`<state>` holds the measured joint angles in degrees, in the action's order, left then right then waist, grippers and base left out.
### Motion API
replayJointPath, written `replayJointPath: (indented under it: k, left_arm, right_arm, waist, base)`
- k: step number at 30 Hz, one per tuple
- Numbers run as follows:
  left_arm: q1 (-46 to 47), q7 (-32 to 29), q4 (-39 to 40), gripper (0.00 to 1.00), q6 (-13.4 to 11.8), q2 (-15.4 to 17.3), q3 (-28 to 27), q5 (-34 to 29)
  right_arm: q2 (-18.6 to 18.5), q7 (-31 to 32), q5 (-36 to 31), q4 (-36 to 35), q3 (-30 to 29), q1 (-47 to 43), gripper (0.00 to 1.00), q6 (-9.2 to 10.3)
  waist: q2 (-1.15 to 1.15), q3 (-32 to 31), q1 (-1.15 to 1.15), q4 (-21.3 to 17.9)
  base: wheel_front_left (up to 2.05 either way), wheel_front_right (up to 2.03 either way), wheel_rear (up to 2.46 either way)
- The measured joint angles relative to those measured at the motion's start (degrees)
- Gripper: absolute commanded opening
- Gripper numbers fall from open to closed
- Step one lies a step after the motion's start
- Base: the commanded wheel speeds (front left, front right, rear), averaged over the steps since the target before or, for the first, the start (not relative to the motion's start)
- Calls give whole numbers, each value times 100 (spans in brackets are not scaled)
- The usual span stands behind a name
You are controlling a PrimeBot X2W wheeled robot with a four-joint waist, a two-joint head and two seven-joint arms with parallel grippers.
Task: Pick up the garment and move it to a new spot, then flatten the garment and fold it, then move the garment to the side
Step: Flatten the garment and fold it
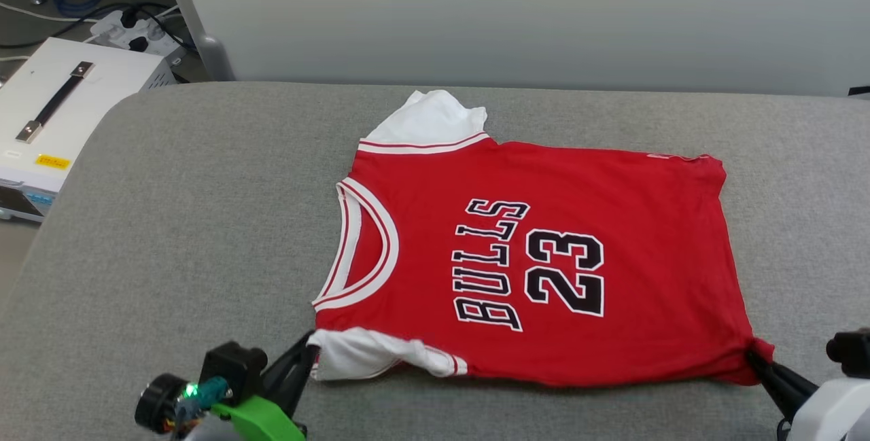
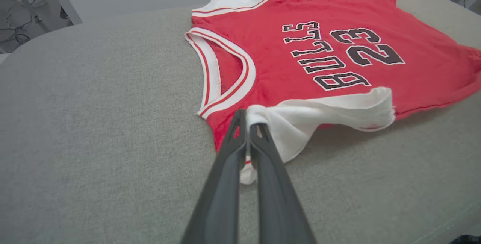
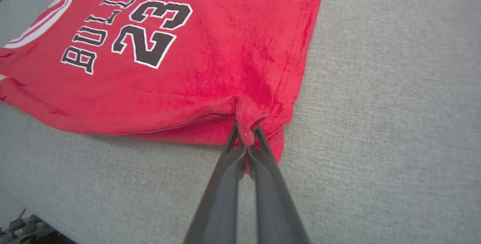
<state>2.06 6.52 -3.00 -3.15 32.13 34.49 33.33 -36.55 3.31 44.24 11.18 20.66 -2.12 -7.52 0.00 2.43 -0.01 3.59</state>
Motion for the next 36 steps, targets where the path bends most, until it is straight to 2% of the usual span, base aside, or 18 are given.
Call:
replayJointPath:
  k: [8, 17, 27, 36]
  left_arm:
    - [1263, 49, -847, 0, 459, -2, -140, -141]
    - [2484, 1, -2170, 0, 955, -166, 119, -169]
    - [3418, 163, -3439, 0, 1048, -327, 839, -131]
    - [3757, 349, -4155, 0, 1048, -402, 1584, 416]
  right_arm:
    - [249, 309, -62, -166, -265, 646, 0, 0]
    - [410, 557, -116, 491, -64, 1649, 0, 0]
    - [546, 508, -104, 1324, 456, 2518, 0, 0]
    - [590, 247, -63, 1793, 937, 2867, 0, 0]
  waist:
    - [0, 287, 0, -186]
    - [0, 712, 0, -439]
    - [0, 1268, 1, -581]
    - [0, 1497, 1, -629]
  base:
    - [0, 0, 0]
    - [0, 0, 0]
    - [0, 0, 0]
    - [0, 0, 0]
